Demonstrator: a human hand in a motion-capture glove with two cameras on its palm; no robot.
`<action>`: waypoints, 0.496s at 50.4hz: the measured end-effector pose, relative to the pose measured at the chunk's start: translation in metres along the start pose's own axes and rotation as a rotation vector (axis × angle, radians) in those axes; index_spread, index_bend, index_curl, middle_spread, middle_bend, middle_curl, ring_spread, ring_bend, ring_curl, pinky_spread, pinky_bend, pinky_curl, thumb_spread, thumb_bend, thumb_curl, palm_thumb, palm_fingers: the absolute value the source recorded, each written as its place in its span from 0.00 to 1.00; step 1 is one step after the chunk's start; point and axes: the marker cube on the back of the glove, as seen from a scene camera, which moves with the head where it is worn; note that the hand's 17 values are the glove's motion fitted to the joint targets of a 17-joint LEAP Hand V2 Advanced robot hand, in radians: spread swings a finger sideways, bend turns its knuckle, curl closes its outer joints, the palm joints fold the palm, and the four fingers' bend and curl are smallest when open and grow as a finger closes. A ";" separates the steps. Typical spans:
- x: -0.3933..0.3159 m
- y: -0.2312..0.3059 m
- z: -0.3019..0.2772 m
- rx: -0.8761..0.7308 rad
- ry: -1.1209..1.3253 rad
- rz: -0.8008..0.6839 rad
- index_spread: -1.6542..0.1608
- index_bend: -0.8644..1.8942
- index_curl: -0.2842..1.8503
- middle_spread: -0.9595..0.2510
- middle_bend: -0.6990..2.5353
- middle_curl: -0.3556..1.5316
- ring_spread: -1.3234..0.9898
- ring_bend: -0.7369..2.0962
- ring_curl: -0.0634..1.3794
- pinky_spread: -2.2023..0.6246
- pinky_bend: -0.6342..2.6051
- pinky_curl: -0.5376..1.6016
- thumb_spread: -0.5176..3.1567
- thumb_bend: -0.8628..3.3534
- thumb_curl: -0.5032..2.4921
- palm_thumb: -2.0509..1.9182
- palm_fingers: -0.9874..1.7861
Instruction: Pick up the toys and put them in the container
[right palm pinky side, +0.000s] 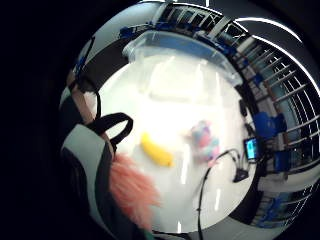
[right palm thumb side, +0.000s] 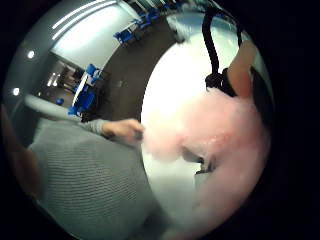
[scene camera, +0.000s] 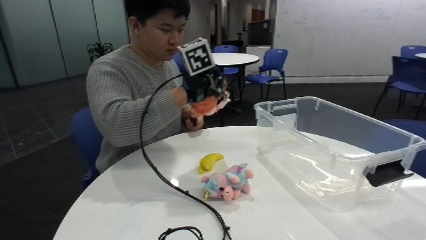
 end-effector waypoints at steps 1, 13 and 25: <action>0.003 -0.010 -0.006 0.014 0.014 0.017 0.72 0.54 0.45 0.55 0.42 0.47 0.36 0.65 0.38 0.63 0.49 0.44 0.30 0.23 0.49 0.69 0.72; 0.024 -0.113 -0.009 0.044 0.186 0.202 0.72 0.53 0.49 0.55 0.42 0.50 0.36 0.65 0.40 0.63 0.49 0.44 0.28 0.23 0.52 0.69 0.71; 0.055 -0.226 0.041 0.044 0.262 0.304 0.71 0.51 0.52 0.54 0.41 0.52 0.36 0.65 0.42 0.63 0.49 0.45 0.26 0.23 0.54 0.69 0.69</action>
